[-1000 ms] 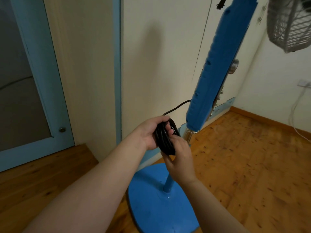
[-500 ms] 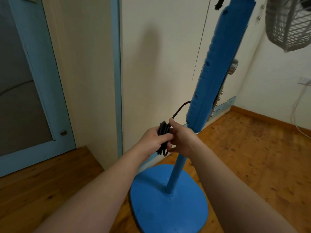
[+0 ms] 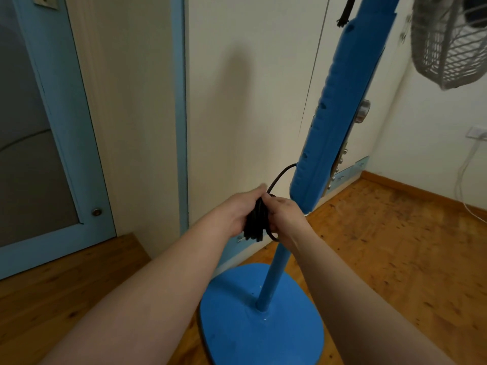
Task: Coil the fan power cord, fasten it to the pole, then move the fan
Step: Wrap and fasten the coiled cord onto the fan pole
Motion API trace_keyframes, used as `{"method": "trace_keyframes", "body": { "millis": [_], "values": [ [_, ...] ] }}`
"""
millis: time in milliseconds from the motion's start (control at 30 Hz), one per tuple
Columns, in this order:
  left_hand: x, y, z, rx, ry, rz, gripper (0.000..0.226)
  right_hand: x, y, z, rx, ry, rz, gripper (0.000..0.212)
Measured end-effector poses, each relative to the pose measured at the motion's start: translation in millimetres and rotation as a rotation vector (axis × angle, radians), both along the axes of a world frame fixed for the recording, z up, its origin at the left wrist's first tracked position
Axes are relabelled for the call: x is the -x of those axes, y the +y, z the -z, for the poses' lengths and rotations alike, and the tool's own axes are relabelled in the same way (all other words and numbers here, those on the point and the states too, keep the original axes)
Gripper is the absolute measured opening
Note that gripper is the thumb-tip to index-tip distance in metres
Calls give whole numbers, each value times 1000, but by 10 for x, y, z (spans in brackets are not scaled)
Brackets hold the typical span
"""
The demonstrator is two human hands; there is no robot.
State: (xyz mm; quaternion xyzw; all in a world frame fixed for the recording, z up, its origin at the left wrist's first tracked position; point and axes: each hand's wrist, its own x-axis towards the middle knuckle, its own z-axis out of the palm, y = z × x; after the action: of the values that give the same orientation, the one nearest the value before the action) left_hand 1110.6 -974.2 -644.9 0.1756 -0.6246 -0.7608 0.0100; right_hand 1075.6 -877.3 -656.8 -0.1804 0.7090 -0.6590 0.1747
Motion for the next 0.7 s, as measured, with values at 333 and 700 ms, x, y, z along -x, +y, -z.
{"method": "trace_keyframes", "body": {
  "millis": [333,700],
  "values": [
    [46,-25,87,-116,147,4,32,179,184,-417,-497,421,-1,35],
    [80,16,-687,-389,25,-74,18,241,171,-1175,-166,570,295,9]
  ]
}}
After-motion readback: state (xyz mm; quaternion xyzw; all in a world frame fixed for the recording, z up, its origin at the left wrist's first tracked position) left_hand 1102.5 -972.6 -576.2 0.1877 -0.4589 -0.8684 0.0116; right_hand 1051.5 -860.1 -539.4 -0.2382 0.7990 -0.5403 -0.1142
